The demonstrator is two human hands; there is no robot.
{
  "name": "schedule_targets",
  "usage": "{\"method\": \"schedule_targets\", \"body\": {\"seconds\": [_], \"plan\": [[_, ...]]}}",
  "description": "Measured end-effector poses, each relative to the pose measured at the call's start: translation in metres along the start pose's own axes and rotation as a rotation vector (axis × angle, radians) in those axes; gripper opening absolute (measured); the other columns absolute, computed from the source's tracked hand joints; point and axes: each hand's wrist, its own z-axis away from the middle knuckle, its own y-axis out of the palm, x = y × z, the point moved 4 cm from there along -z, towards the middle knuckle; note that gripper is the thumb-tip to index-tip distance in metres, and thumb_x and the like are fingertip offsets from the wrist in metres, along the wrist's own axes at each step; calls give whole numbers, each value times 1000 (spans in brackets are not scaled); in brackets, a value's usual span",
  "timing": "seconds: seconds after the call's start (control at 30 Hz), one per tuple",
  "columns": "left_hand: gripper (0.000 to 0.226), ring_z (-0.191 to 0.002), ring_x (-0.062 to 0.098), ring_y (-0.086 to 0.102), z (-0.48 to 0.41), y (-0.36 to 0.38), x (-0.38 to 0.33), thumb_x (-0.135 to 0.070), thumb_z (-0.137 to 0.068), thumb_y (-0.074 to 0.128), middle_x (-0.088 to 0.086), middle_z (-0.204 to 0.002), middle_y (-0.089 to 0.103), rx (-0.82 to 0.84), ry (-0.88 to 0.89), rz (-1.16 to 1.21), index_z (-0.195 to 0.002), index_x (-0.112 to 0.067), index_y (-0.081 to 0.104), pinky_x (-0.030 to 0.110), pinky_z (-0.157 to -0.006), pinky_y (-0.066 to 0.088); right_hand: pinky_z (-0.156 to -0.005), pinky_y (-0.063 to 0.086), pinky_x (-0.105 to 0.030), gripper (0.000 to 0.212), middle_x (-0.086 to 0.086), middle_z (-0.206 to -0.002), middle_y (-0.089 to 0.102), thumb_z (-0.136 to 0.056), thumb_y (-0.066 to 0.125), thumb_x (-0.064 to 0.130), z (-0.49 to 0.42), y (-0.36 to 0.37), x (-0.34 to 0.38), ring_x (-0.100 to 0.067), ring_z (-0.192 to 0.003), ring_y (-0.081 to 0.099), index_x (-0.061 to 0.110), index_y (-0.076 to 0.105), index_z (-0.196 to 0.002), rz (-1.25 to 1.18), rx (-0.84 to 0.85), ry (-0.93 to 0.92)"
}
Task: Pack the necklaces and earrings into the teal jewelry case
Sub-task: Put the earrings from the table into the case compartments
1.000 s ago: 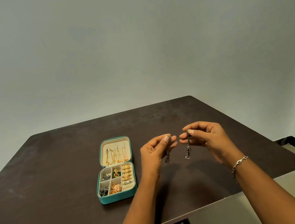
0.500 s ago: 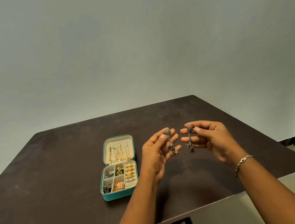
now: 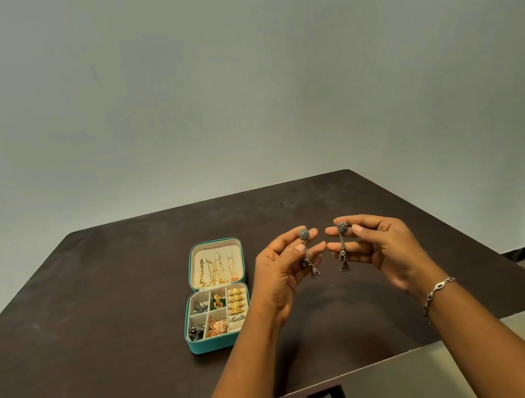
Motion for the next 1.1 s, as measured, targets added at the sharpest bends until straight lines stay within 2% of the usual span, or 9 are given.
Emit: {"method": "schedule_targets", "body": {"seconds": [0.13, 0.27, 0.47, 0.77, 0.97, 1.1], "plan": [[25, -92, 24, 69, 1, -2, -3, 2, -88, 50, 10, -108, 69, -4, 36, -68, -109, -5, 60, 32, -79, 56, -66, 59, -35, 25, -9, -92, 73, -94, 39, 1, 0, 3, -1, -25, -77, 71, 5, 62, -101, -30, 9, 19], [26, -93, 26, 68, 2, -6, -2, 4, -89, 46, 10, -107, 69, -9, 7, -16, -111, -4, 59, 32, -76, 57, -60, 59, -35, 24, -10, -92, 72, -94, 39, 2, 1, 5, -3, -26, -77, 71, 4, 62, -102, -52, 17, 38], [25, -95, 26, 68, 6, -10, -5, 1, -91, 45, 9, -107, 69, -15, -16, -11, -112, -4, 58, 36, -78, 57, -58, 59, -33, 24, -12, -98, 70, -94, 38, 1, 3, 10, -6, -26, -74, 71, 2, 60, -106, -62, 27, 64], [27, -98, 23, 67, 14, -23, -18, 0, -92, 45, 12, -115, 65, -5, -24, -57, -115, -4, 56, 35, -81, 55, -60, 59, -31, 24, -14, -95, 71, -94, 38, 0, 6, 26, -16, -24, -73, 71, 1, 60, -103, -150, 33, 139], [26, -95, 20, 68, 19, -35, -32, 1, -87, 52, 5, -105, 70, -26, 74, -190, -109, -9, 60, 32, -87, 53, -69, 58, -35, 22, -11, -95, 72, -92, 45, 1, 4, 42, -19, -27, -80, 70, 3, 61, -105, 22, 63, 84], [24, -89, 18, 70, 24, -46, -41, 4, -86, 53, 3, -95, 73, -79, 145, -275, -102, -11, 63, 28, -80, 56, -67, 57, -26, 20, -9, -87, 73, -85, 53, -4, 2, 58, -16, -23, -74, 71, 3, 64, -101, 81, 91, 16]]}}
